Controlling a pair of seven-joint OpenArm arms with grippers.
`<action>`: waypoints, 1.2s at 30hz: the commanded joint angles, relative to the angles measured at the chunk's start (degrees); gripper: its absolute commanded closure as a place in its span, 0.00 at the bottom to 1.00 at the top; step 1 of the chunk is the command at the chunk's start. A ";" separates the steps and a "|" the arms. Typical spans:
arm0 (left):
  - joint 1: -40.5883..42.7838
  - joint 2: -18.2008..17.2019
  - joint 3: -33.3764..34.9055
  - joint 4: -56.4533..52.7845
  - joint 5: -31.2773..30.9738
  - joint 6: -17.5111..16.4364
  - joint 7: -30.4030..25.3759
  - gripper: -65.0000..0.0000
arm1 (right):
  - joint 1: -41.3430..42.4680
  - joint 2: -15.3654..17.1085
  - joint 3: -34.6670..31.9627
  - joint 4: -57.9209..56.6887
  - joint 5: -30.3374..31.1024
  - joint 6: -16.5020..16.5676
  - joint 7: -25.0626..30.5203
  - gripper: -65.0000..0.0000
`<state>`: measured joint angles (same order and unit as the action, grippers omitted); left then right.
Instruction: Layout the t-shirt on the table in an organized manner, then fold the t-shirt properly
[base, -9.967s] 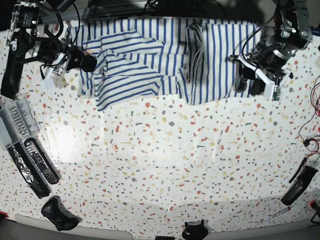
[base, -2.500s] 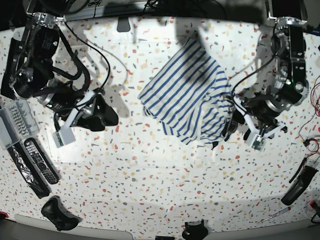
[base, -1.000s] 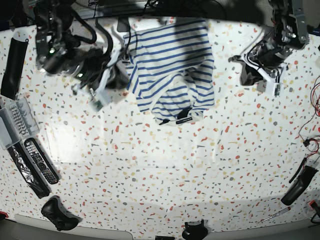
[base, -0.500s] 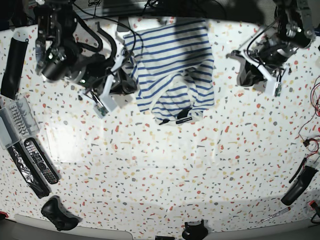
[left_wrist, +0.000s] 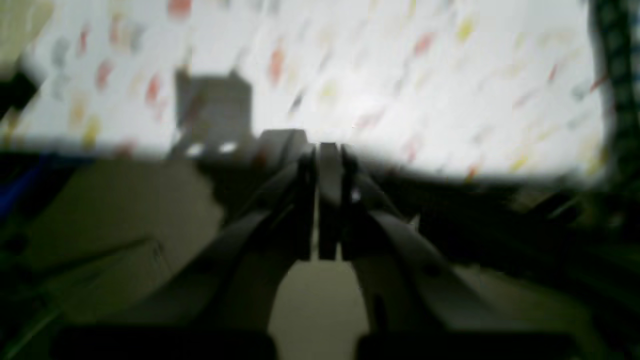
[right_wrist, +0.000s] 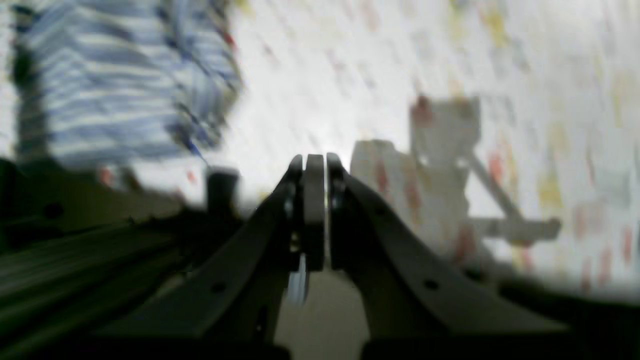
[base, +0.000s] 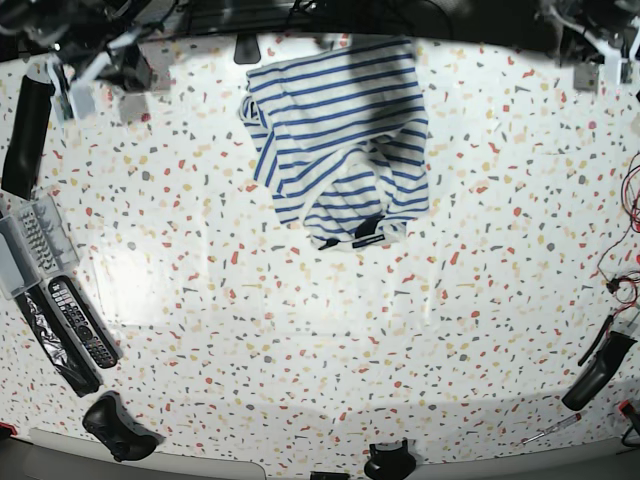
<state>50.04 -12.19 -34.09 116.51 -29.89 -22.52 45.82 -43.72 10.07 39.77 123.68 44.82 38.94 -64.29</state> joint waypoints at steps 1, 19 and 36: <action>2.23 -0.37 -0.39 0.81 -0.61 -0.17 0.11 1.00 | -1.86 -0.50 1.51 1.07 0.81 0.76 -0.09 1.00; -6.36 -0.39 -0.33 -51.65 -1.62 -8.66 -12.87 1.00 | -6.51 1.07 -7.37 -34.51 -7.58 0.70 -0.04 1.00; -22.84 3.06 -0.33 -77.37 19.47 -8.83 -32.24 0.91 | 22.67 7.96 -31.39 -81.77 -24.13 0.48 33.73 1.00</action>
<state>26.09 -8.88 -34.22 39.05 -10.13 -30.74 13.39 -20.75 17.41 8.14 41.54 20.18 38.98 -30.68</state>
